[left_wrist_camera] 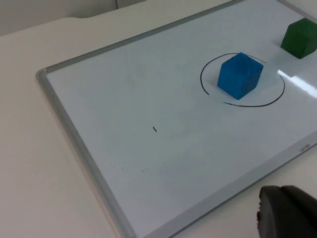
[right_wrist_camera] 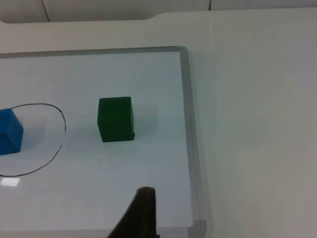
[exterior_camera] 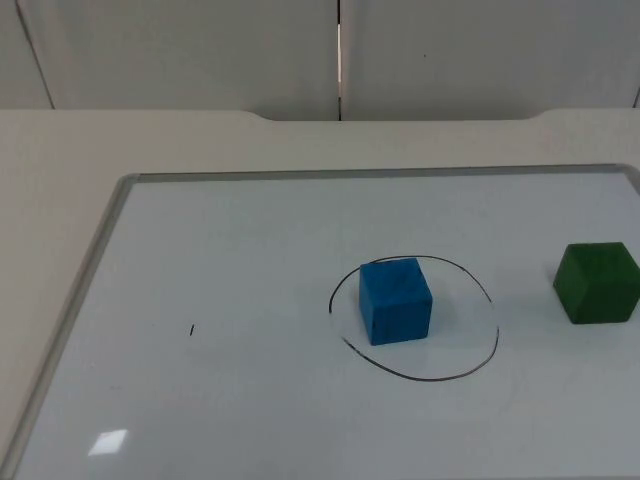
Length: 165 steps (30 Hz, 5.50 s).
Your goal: Push the two cubes into the marked area.
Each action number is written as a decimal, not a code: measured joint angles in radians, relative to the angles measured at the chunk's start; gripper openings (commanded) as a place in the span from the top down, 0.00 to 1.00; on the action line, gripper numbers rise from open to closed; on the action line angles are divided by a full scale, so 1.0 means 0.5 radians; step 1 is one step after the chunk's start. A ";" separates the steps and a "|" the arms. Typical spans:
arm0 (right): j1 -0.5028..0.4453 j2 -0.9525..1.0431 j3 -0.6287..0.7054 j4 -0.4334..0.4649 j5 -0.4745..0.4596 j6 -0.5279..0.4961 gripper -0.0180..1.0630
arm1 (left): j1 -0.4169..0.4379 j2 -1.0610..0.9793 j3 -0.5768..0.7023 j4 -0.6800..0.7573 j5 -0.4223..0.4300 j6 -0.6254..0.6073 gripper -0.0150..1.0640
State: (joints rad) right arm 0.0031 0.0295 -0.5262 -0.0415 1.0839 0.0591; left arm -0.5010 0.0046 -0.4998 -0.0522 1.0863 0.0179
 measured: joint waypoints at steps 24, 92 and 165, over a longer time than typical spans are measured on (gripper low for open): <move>0.000 2.508 -0.739 -0.042 -0.698 0.129 0.79 | 0.000 0.000 0.000 0.001 0.000 0.000 0.99; 0.394 3.803 -0.837 0.150 -1.591 0.252 0.98 | 0.000 0.000 0.000 0.009 0.000 0.000 0.99; 0.719 3.803 -0.837 0.150 -1.993 0.345 0.98 | 0.000 0.000 0.000 0.009 0.000 0.000 0.99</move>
State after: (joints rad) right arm 0.3624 1.9311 -0.9446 0.0335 0.0875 0.2316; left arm -0.5010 0.0046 -0.4998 -0.0478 1.0863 0.0179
